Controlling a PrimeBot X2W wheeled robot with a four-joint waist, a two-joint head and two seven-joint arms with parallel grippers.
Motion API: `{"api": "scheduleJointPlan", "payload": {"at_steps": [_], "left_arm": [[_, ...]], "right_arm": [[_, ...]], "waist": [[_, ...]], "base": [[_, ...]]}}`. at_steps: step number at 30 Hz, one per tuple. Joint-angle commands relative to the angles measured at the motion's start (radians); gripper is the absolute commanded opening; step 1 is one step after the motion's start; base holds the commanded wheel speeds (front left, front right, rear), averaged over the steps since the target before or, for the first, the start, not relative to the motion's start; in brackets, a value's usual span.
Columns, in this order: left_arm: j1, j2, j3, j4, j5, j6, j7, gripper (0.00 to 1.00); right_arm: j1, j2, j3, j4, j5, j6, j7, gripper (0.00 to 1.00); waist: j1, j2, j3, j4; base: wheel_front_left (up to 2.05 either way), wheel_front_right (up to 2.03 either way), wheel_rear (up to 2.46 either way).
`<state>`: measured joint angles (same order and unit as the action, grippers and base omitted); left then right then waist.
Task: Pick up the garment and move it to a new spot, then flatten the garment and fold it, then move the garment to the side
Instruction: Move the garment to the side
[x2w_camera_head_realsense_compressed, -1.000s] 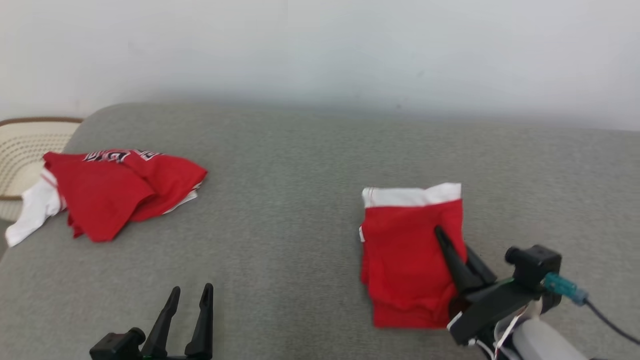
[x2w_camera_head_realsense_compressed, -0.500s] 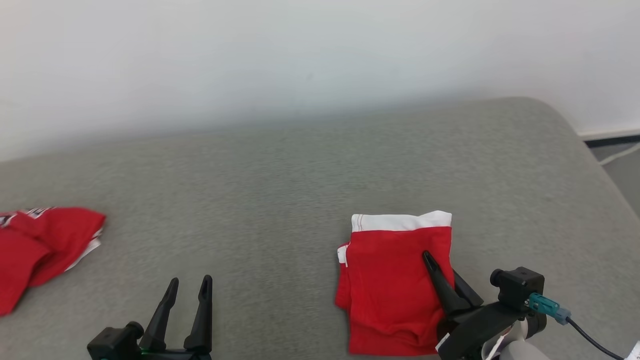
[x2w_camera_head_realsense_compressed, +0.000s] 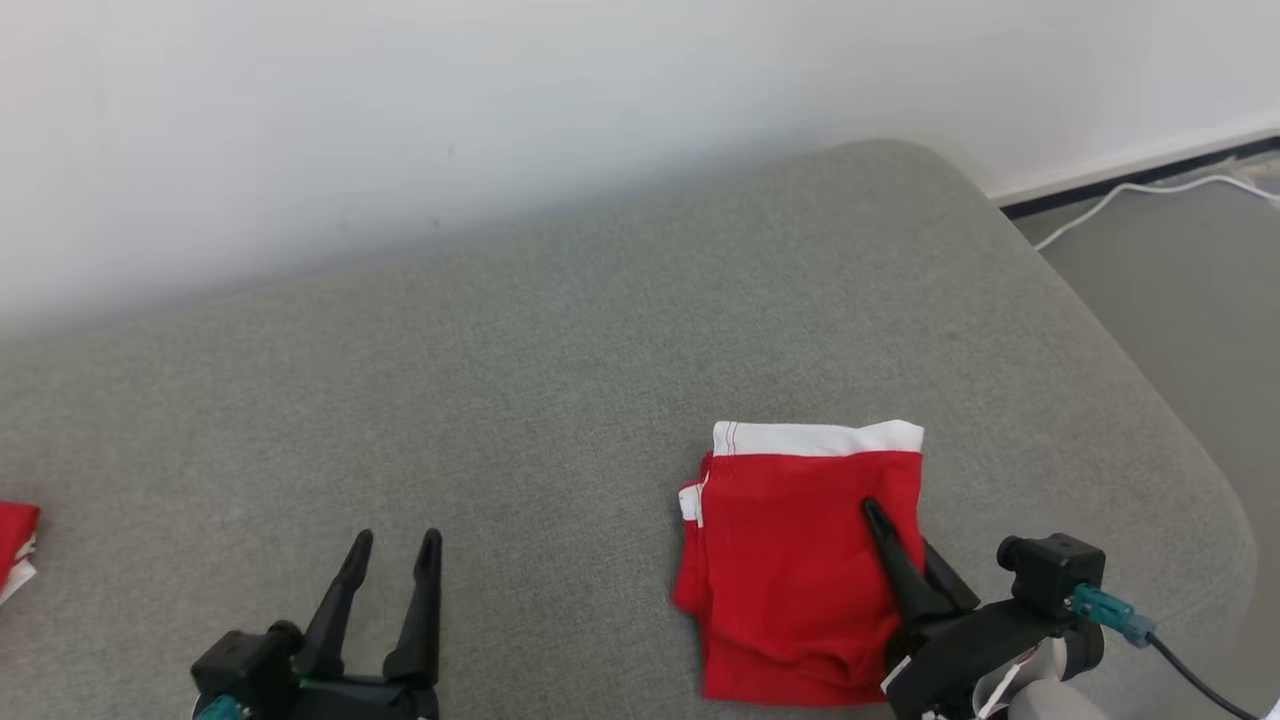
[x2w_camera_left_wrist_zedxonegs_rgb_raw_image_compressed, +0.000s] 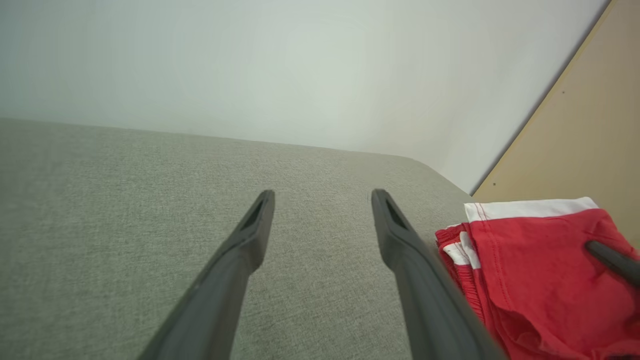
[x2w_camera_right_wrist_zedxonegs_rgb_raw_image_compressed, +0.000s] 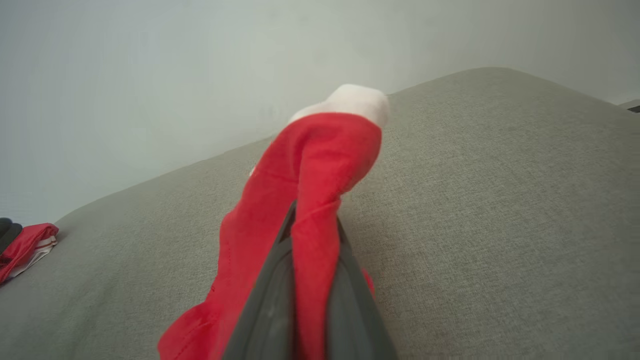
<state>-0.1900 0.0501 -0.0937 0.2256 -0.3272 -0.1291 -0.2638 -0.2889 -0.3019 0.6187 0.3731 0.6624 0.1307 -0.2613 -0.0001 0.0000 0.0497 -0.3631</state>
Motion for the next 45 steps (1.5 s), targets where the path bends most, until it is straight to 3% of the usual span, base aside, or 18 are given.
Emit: {"api": "scheduleJointPlan", "payload": {"at_steps": [1,10,25,34,45], "left_arm": [[-0.025,0.001,-0.011,-0.013,0.02,0.0,-0.001,1.0],[-0.064,0.001,-0.051,-0.069,0.073,0.0,-0.001,1.0],[-0.143,0.001,-0.096,-0.101,0.109,-0.001,-0.001,1.0],[-0.157,0.001,-0.093,-0.106,0.126,-0.001,-0.001,1.0],[-0.139,0.001,-0.089,-0.114,0.132,-0.001,-0.001,1.0]], "right_arm": [[-0.007,-0.002,-0.018,0.002,-0.003,0.0,-0.005,0.0],[-0.113,-0.029,-0.111,0.063,-0.07,0.0,-0.005,0.0],[-0.444,-0.151,-0.343,0.403,-0.264,0.0,-0.005,0.0],[-0.524,-0.174,-0.554,0.534,-0.456,0.0,-0.005,0.0],[-0.53,-0.158,-0.839,0.548,-0.704,0.0,-0.005,0.0]], "waist": [[0.0001,0.0,0.044,-0.003],[0.0001,0.0,0.133,0.07],[0.0001,0.0,0.296,0.235],[0.0001,0.0,0.326,0.295],[0.0001,0.0,0.331,0.326]], "base": [[0.0,0.0,0.0],[0.0,0.0,0.0],[0.0,0.0,0.0],[0.0,0.0,0.0],[0.0,0.0,0.0]]}}
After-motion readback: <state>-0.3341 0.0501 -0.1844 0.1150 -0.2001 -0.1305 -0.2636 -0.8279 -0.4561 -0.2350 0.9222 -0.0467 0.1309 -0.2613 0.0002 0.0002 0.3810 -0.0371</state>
